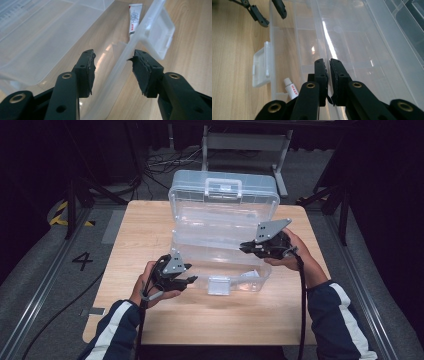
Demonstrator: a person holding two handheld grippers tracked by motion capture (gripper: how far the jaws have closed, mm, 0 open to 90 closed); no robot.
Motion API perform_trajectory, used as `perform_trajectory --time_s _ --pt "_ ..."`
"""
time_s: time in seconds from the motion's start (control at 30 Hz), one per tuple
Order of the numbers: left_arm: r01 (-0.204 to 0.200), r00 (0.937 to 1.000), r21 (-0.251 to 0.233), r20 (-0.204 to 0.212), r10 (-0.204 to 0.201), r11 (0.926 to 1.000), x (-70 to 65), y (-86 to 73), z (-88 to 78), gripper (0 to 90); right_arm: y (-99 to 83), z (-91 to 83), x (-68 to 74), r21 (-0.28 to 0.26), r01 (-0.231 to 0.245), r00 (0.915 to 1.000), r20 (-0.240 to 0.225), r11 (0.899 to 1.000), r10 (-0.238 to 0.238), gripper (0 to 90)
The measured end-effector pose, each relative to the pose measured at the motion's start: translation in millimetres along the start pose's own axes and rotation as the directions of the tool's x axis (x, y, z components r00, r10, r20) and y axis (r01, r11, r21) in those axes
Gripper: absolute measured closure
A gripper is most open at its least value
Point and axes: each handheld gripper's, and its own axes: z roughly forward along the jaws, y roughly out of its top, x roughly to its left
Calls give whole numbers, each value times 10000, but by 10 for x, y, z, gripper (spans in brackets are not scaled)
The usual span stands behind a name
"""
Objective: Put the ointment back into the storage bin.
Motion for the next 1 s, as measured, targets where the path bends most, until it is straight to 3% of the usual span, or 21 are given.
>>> perform_trajectory --time_s 0.27,0.43,0.5,0.63,0.67,0.8,0.83,0.87,0.9,1.0 --pt "255 9983 -231 -514 -267 9994 54 -57 -212 491 -43 12 36 -181 -84 9999 -137 9998 82 842" --pt "673 9941 -686 -806 -728 9954 156 -102 -344 486 -52 10 40 -252 -122 9999 -106 9996 119 841" --pt "859 9908 -972 -956 -952 9916 211 -107 -412 501 -56 10 39 -292 -153 9998 -103 9995 150 841" --pt "1340 9829 -1817 -1006 -1539 9742 332 -109 -553 543 -58 8 49 -271 -128 9999 -66 9996 126 841" --pt "1340 9829 -1817 -1006 -1539 9742 332 -109 -553 560 -60 6 50 -276 -151 9999 -51 9995 149 839" --pt "1741 9703 -2392 -1237 -2078 9552 458 -111 -630 650 -63 8 57 -282 -166 9999 -39 9995 165 839" --pt "1876 9661 -2390 -1303 -2229 9527 494 -116 -618 672 -63 7 61 -270 -158 9999 -26 9995 157 838" --pt "1876 9661 -2390 -1303 -2229 9527 494 -116 -618 708 -63 7 61 -270 -158 9999 -26 9995 157 838" --pt "2103 9515 -2372 -1730 -2543 9484 568 -133 -571 742 -63 6 67 -249 -139 9999 8 9996 139 837" --pt "2379 9372 -2450 -1964 -2884 9399 677 -149 -521 835 -63 5 80 -230 -126 9999 91 9997 128 835"
